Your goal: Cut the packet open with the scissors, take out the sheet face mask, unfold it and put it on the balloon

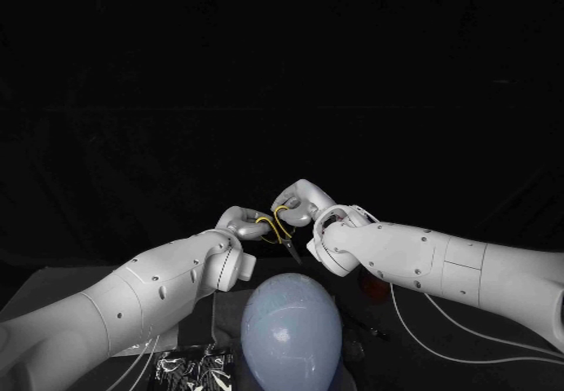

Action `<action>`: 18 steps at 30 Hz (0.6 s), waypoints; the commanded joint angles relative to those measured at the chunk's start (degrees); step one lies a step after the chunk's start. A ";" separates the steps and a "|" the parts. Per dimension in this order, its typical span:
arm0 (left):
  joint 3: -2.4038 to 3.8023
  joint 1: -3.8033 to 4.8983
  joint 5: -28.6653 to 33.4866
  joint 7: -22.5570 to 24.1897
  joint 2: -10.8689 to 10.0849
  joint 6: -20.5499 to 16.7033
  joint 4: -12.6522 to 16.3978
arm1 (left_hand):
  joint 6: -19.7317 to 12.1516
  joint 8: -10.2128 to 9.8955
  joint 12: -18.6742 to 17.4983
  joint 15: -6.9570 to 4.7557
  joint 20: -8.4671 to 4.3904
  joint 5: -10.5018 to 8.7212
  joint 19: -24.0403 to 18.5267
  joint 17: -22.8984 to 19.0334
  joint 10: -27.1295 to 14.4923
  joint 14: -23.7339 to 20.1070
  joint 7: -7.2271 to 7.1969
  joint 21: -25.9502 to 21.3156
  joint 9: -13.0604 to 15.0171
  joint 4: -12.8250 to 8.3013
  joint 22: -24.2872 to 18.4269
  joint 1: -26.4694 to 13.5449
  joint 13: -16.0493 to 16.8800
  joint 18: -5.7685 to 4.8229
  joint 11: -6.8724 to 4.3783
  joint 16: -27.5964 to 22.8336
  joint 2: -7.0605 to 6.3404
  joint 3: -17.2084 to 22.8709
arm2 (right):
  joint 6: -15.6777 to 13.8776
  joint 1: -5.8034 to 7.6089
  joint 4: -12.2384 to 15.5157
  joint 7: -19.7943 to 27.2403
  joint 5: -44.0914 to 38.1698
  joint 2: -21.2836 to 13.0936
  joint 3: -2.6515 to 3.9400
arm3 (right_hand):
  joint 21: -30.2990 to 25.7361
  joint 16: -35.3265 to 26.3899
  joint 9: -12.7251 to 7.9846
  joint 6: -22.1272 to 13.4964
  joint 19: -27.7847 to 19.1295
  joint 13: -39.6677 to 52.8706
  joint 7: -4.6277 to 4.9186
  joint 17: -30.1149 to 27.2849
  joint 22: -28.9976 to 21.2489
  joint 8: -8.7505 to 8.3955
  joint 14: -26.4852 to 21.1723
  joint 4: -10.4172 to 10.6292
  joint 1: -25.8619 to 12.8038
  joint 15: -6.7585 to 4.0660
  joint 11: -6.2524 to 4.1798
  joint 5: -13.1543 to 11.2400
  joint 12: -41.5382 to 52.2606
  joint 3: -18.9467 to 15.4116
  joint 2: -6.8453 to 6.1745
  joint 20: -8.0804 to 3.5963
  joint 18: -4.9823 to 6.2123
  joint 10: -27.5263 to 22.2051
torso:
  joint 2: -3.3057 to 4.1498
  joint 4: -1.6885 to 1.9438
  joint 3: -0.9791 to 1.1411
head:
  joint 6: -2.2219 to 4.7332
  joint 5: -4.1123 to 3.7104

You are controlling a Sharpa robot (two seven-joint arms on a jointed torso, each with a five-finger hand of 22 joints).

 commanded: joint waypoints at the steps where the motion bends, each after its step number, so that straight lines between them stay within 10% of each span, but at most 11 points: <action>1: 0.07 0.11 -0.64 -0.11 0.27 -1.28 -0.11 | -0.46 -0.03 0.44 0.06 0.06 -2.50 -0.27 -0.09 -0.44 -0.17 4.21 -0.14 -0.07 0.21 -0.02 -0.02 -0.02 -0.62 0.19 -0.19 0.51 -1.05 | 0.97 0.00 0.69 0.25 -0.09 -0.13 0.04 | 0.52 -0.51 0.06 0.49 -1.05 0.05 0.05 -0.13 0.54 -0.43 0.14 -0.44 -0.22 0.17 -1.37 0.27 -0.35 0.10 0.42 0.09 0.91 1.79 | 0.04 -0.04 0.01 | -0.01 0.06; 10: 0.08 0.11 -0.74 -0.57 0.28 -1.28 -0.34 | -0.25 0.10 0.94 -0.01 0.06 -1.54 -0.13 -0.13 -0.43 -0.13 4.10 -0.01 -0.16 -0.15 0.02 1.06 -0.03 -0.61 0.07 -0.14 0.81 -0.31 | 2.39 -0.02 2.34 2.38 4.22 -1.16 0.04 | 0.06 -1.87 0.09 -1.45 -2.93 -0.14 1.22 -0.45 1.05 -1.68 -1.65 0.26 -2.16 1.22 -0.24 0.31 -1.49 -0.63 0.09 0.99 0.98 -1.10 | 0.01 -0.03 -0.04 | -0.15 -0.02; 12: 0.08 0.10 -0.62 -0.68 0.27 -1.13 -0.48 | -0.25 0.08 1.19 0.04 0.06 2.48 -0.23 -0.17 -0.62 -0.19 4.15 0.01 -0.31 0.00 0.02 0.79 -0.06 -0.66 0.08 -0.15 0.22 0.44 | 2.66 -0.03 2.58 2.79 5.08 -1.38 0.04 | -0.84 -2.02 0.10 -2.02 -3.17 -0.11 1.18 -0.36 0.40 -2.09 -2.05 1.20 -3.71 1.41 -0.11 1.39 -1.44 -1.93 -0.92 1.38 1.19 -1.66 | -0.01 -0.04 -0.04 | -0.16 0.05; 13: 0.08 0.10 -0.47 -0.77 0.29 -1.15 -0.59 | -0.33 0.04 1.34 0.07 0.07 8.53 -0.50 -0.20 -0.80 -0.32 4.15 -0.05 -0.42 0.45 -0.02 -0.15 -0.06 -0.76 0.15 -0.19 -0.78 0.72 | 2.72 -0.04 2.71 2.99 5.47 -1.49 0.04 | -1.06 -2.01 0.09 -2.12 -3.14 -0.10 1.16 -0.32 0.22 -2.19 -2.10 1.35 -3.84 1.39 -0.11 1.63 -1.42 -2.05 -1.02 1.45 1.25 -1.73 | 0.00 -0.02 -0.03 | -0.14 0.05; 18: 0.08 0.10 0.78 -1.23 0.53 -1.87 -1.23 | -0.29 0.06 1.61 0.10 0.07 9.93 -0.93 -0.25 -0.98 -0.41 4.21 -0.10 -0.53 1.16 -0.06 -0.96 -0.06 -0.84 0.19 -0.23 -0.78 0.70 | 2.27 -0.22 2.95 3.26 5.71 -1.48 0.04 | -1.77 -1.96 0.12 -2.15 -2.80 -0.04 1.11 -0.13 -0.43 -2.39 -2.22 1.56 -3.61 1.35 -0.20 2.81 -1.26 -2.11 -1.07 1.59 1.38 -1.78 | 0.01 0.01 0.04 | -0.23 0.12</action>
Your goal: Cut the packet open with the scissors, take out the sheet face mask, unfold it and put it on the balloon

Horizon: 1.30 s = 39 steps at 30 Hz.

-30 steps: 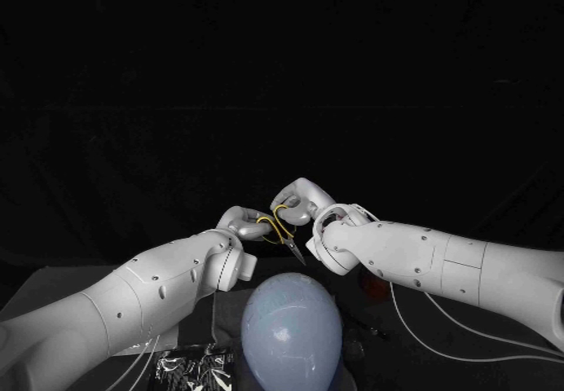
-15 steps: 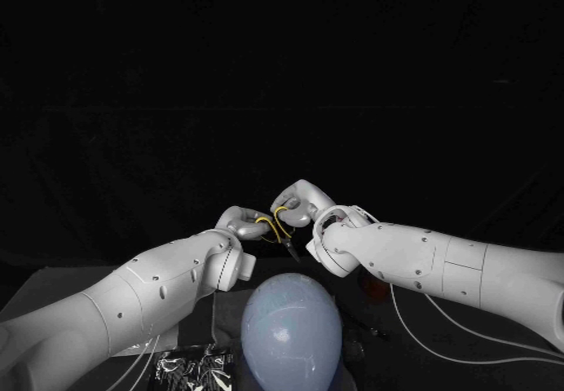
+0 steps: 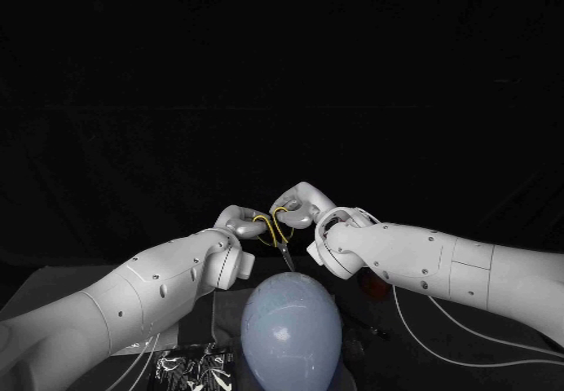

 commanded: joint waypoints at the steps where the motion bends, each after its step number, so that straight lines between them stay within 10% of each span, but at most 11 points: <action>1: 0.07 0.09 1.17 -0.58 0.28 -1.08 -0.39 | -0.29 0.07 0.23 0.11 0.07 0.52 -0.51 -0.06 -0.42 -0.42 4.22 -0.10 -0.07 0.53 -0.07 -0.55 -0.07 -0.83 0.03 -0.23 -0.27 -0.03 | 0.41 -0.10 0.03 1.66 1.03 0.28 0.05 | -0.41 -0.04 0.08 -0.13 0.13 0.02 -0.06 0.10 -0.14 -0.20 -0.34 -0.15 -0.12 -0.09 0.00 0.29 0.02 -0.06 -0.09 0.37 0.47 -0.04 | -0.01 0.02 0.04 | -0.08 0.01; 6: 0.07 0.09 1.93 -1.35 0.56 -0.70 -0.66 | -0.33 0.05 0.51 0.17 0.11 0.70 -1.83 -0.13 -0.67 -0.59 4.29 -0.40 -0.20 1.57 -0.21 -1.74 -0.07 -1.03 0.10 -0.30 -0.56 -0.70 | -1.45 -0.39 -1.72 0.92 -1.26 1.39 0.05 | -0.62 0.12 0.25 0.17 0.69 0.10 0.00 0.28 -0.39 -0.17 -0.13 -0.62 1.07 -0.19 -0.09 -0.47 0.25 0.47 0.54 0.27 0.46 0.40 | -0.02 0.02 -0.01 | -0.10 -0.05; 9: 0.08 0.09 2.05 -1.92 0.70 0.00 -0.72 | -1.09 -0.19 1.09 0.75 0.20 1.89 -6.70 -0.76 -2.60 -2.82 4.59 -1.60 -0.62 5.63 -0.61 -4.53 -0.04 -1.61 0.52 -0.70 -0.19 -7.08 | -2.66 -0.54 -2.93 0.72 -2.01 1.96 0.05 | -0.64 0.21 0.36 0.44 0.88 0.17 -0.07 0.35 -0.42 -0.07 0.04 -0.73 1.29 -0.26 -0.19 -0.42 0.42 0.53 0.63 0.22 0.46 0.78 | 0.00 0.06 -0.04 | -0.17 -0.08; 27: 0.09 0.09 2.74 -0.53 0.60 -0.70 -0.67 | -1.67 0.04 3.27 1.06 0.26 1.26 -9.40 -1.86 -4.90 -4.65 4.83 -1.96 -1.26 8.27 -0.69 1.78 -0.05 -1.74 0.84 1.08 2.14 -14.42 | -7.46 -1.11 -6.05 1.72 -5.87 3.64 0.07 | -0.63 0.19 0.50 0.60 1.24 0.11 -0.07 0.43 -0.37 -0.14 0.15 -1.07 1.70 -0.32 -0.21 -0.27 0.38 0.83 0.63 0.05 0.39 1.01 | -0.05 -0.03 -0.08 | 0.07 -0.21; 32: 0.09 0.09 2.88 -0.20 0.85 -0.73 -0.77 | -1.92 -0.13 4.42 1.13 0.27 6.83 -9.95 -2.36 -5.98 -5.30 4.95 -1.87 -1.90 9.45 -0.69 2.36 -0.06 -1.75 0.91 2.24 1.10 -5.02 | -8.31 -1.53 -6.28 1.75 -9.10 4.11 0.07 | -0.64 0.19 0.52 0.67 1.24 0.13 -0.10 0.44 -0.36 -0.14 0.19 -1.16 1.85 -0.35 -0.26 -0.36 0.42 0.94 0.73 0.03 0.39 1.11 | -0.06 0.01 -0.03 | 0.29 -0.10; 39: 0.09 0.07 4.03 -0.44 1.12 -0.75 -1.51 | -2.34 0.06 5.35 1.27 0.28 4.14 -10.76 -2.93 -7.03 -6.14 5.16 -1.84 -2.18 4.64 -0.73 1.13 -0.08 -1.78 1.11 3.41 2.45 7.53 | -8.67 -1.84 -5.90 2.91 -13.33 4.31 0.08 | -0.63 0.20 0.55 0.78 1.25 0.15 -0.13 0.45 -0.32 -0.13 0.25 -1.33 2.07 -0.41 -0.31 -0.47 0.46 1.05 0.74 -0.01 0.39 1.24 | -0.01 0.00 -0.05 | 0.37 -0.11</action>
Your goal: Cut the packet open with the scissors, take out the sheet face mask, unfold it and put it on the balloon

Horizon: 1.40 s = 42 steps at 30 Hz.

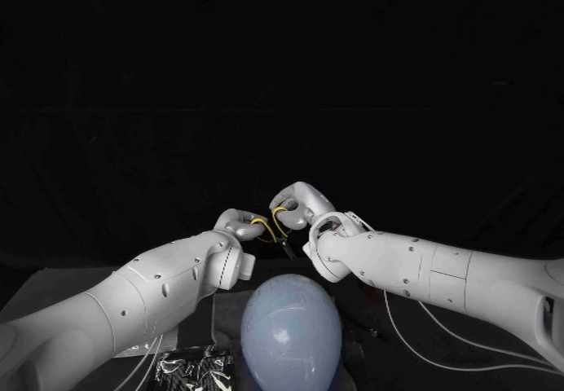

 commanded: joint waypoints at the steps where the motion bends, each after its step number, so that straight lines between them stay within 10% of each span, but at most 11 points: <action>1: 0.07 0.08 1.92 0.93 0.32 -0.33 -0.46 | -0.39 0.16 0.43 0.03 0.06 -1.97 -0.23 -0.15 -0.50 -0.40 5.31 0.24 0.06 -0.84 -0.03 -1.42 -0.08 -0.88 0.08 0.57 1.30 1.75 | -0.92 -0.09 0.43 2.15 -5.26 0.12 0.05 | -0.36 0.14 0.11 0.30 0.20 -0.03 -0.01 0.08 0.09 -0.15 -0.02 -0.34 0.76 -0.15 0.14 -0.54 -0.08 -0.02 -0.05 -0.10 0.43 -0.02 | 0.02 0.01 -0.01 | 0.07 0.03; 15: 0.08 0.02 8.08 1.82 0.53 -2.94 -1.62 | -1.05 1.41 1.89 -0.07 0.03 -7.60 1.21 -0.24 -1.01 -0.66 5.32 0.73 0.91 6.97 0.04 -9.63 -0.03 -0.85 0.09 2.81 2.24 -13.11 | 0.78 -0.59 2.54 4.53 -2.54 -0.88 0.05 | -2.28 -1.33 -1.27 -2.78 -0.13 -0.43 1.54 -0.12 -1.16 -3.09 -2.42 0.70 -0.63 1.05 1.97 -0.32 -0.97 0.37 -1.55 0.78 0.40 -5.54 | -0.02 -0.05 -0.03 | 0.34 0.27; 25: 0.08 -0.03 9.96 2.10 0.71 -3.31 -2.04 | -1.74 1.32 1.89 0.19 0.10 -7.41 -1.00 -0.48 -1.83 -1.99 5.37 0.04 0.85 7.05 -0.23 -9.24 -0.07 -0.96 0.24 2.83 3.25 -14.60 | 4.19 -1.36 2.54 4.62 1.40 -1.18 0.04 | -5.27 -2.47 -2.86 -5.31 -0.97 -0.42 2.94 -0.22 -3.47 -5.36 -5.37 3.22 -3.30 2.22 3.55 -1.38 -0.84 -0.56 -4.83 1.66 0.30 -9.83 | 0.09 0.06 0.04 | 0.51 0.46; 42: 0.08 -0.04 9.46 4.61 0.68 -4.88 -2.24 | -2.32 2.29 2.47 0.25 0.07 -7.48 0.09 -0.45 -2.24 -2.65 5.43 0.37 0.78 6.53 -0.03 -6.67 0.03 -0.91 0.29 3.72 4.07 -15.15 | 8.84 -1.92 3.89 3.70 8.82 -2.70 0.04 | -6.71 -2.25 -3.60 -5.59 -0.25 -0.42 3.22 0.13 -4.89 -5.96 -6.10 3.22 -1.58 2.37 3.76 -0.41 -0.82 0.03 -5.60 1.74 0.29 -10.48 | 0.03 0.00 0.04 | 0.49 0.72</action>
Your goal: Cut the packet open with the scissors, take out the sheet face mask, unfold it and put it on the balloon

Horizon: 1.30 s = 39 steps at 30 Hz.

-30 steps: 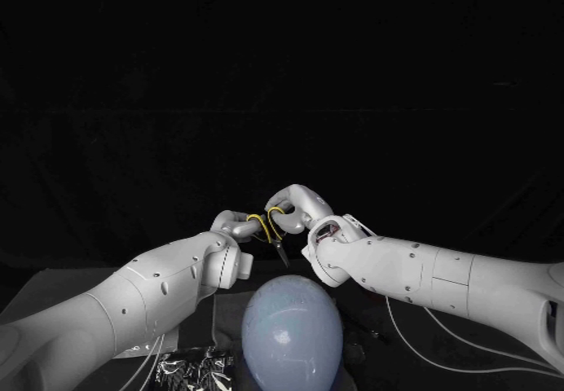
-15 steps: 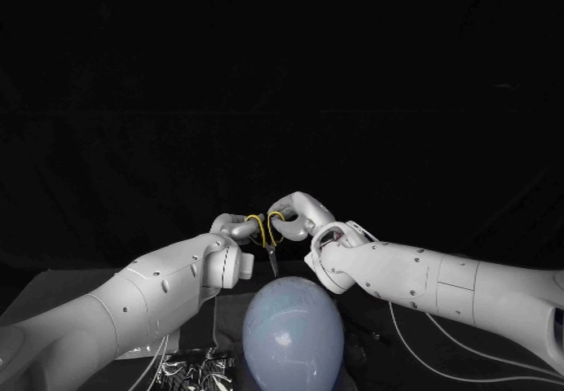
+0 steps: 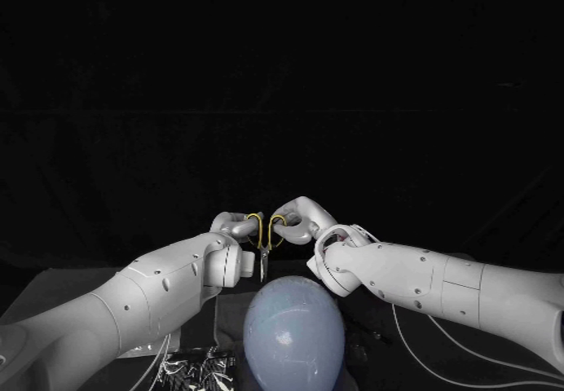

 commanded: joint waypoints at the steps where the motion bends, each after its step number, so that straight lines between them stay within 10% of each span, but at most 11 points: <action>1: 0.11 0.16 0.05 2.46 0.12 -1.20 -0.09 | -0.42 0.39 0.42 -0.06 0.16 0.12 0.61 -0.02 -0.39 -0.31 5.70 0.12 -0.05 -0.24 0.10 1.10 0.03 -0.91 0.09 0.50 -0.06 -0.37 | 4.24 -0.09 0.86 0.17 2.84 -0.42 -0.01 | -0.54 -0.07 -0.30 -0.45 0.51 -0.02 0.32 0.06 -0.39 -0.56 -0.88 0.04 0.49 0.10 0.19 0.89 -0.11 0.42 -0.23 0.19 0.71 -0.74 | -0.03 -0.01 0.00 | 0.09 0.05; 18: 0.09 0.17 -9.57 4.53 0.04 -0.16 0.20 | -0.43 1.89 1.42 -0.24 0.11 0.26 2.66 0.15 -0.08 -0.24 5.61 0.75 -0.08 -1.35 0.38 4.66 0.05 -0.81 -0.08 2.02 -0.38 -1.08 | 4.52 0.06 2.69 -0.24 7.24 -2.03 0.23 | -4.14 1.87 -3.85 -9.18 1.06 0.07 3.83 -1.52 -3.86 -2.33 -9.91 0.07 1.36 2.87 3.73 9.38 -0.03 -2.06 -0.71 0.25 -1.51 -12.20 | -0.06 0.02 -0.02 | 0.11 0.12; 26: 0.09 0.17 -11.54 7.07 0.27 -1.75 0.04 | 0.01 2.70 2.01 -0.48 0.08 0.32 4.28 0.30 0.59 0.31 5.50 1.30 -0.10 -1.57 0.59 5.73 0.06 -0.75 -0.27 2.93 -0.39 -1.15 | 7.62 0.42 2.86 -3.35 9.77 -2.34 0.38 | -5.48 3.88 -5.41 -13.51 0.12 0.06 4.23 -2.73 -5.02 -2.45 -14.91 -1.32 1.05 3.86 4.54 16.15 -0.06 -1.94 -0.76 0.23 -2.53 -16.71 | 0.01 0.01 -0.03 | 0.08 0.11; 39: 0.09 0.17 -14.55 11.41 0.33 -3.88 0.08 | 0.36 3.22 2.36 -0.63 0.05 0.25 5.46 0.39 1.03 0.71 5.44 1.71 -0.13 -1.64 0.74 6.14 0.04 -0.68 -0.39 3.52 -0.89 -1.48 | 9.58 1.31 2.32 -9.45 9.48 -2.02 0.50 | -4.45 10.32 -4.44 -11.12 1.77 0.18 3.88 -2.78 -4.73 1.40 -15.33 -3.75 1.26 3.15 3.76 25.90 2.41 2.44 0.60 -0.06 -2.06 -13.04 | -0.05 -0.06 -0.02 | 0.09 0.14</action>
